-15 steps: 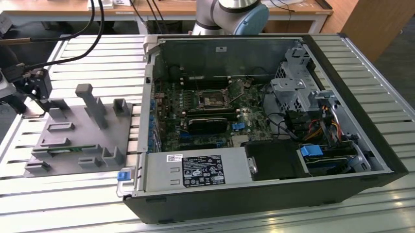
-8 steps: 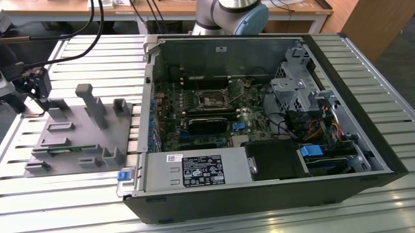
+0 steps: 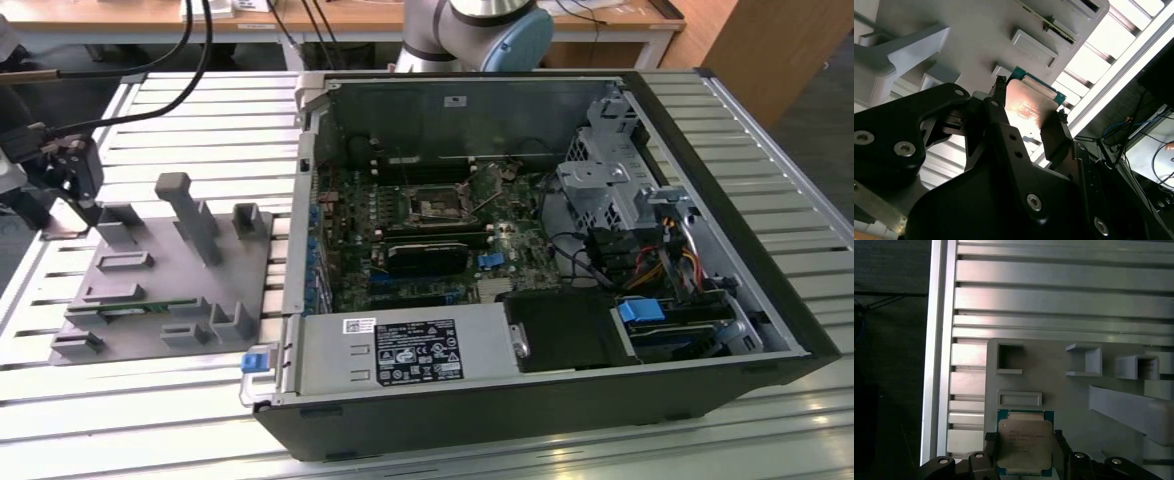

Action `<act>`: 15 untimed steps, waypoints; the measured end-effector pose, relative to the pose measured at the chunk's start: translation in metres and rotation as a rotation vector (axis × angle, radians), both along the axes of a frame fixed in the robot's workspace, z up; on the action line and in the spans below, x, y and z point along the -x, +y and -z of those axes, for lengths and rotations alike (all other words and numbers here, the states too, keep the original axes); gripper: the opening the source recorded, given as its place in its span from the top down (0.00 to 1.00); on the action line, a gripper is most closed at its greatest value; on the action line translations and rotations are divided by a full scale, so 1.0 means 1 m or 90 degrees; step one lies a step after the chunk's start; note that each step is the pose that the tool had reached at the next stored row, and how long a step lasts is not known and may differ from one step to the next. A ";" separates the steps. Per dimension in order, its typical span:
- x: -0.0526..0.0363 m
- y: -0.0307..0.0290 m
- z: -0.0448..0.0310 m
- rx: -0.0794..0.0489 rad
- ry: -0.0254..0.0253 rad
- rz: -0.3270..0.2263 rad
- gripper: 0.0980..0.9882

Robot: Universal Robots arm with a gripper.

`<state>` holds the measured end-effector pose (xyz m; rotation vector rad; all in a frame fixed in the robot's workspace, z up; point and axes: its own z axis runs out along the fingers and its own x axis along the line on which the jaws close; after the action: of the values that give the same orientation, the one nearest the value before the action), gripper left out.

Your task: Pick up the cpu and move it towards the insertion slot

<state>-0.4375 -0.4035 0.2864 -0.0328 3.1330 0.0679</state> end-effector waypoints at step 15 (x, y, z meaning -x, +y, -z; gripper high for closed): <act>0.0000 0.0003 -0.0076 0.000 0.0000 0.000 0.52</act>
<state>-0.4375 -0.4032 0.2940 -0.0327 3.1329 0.0680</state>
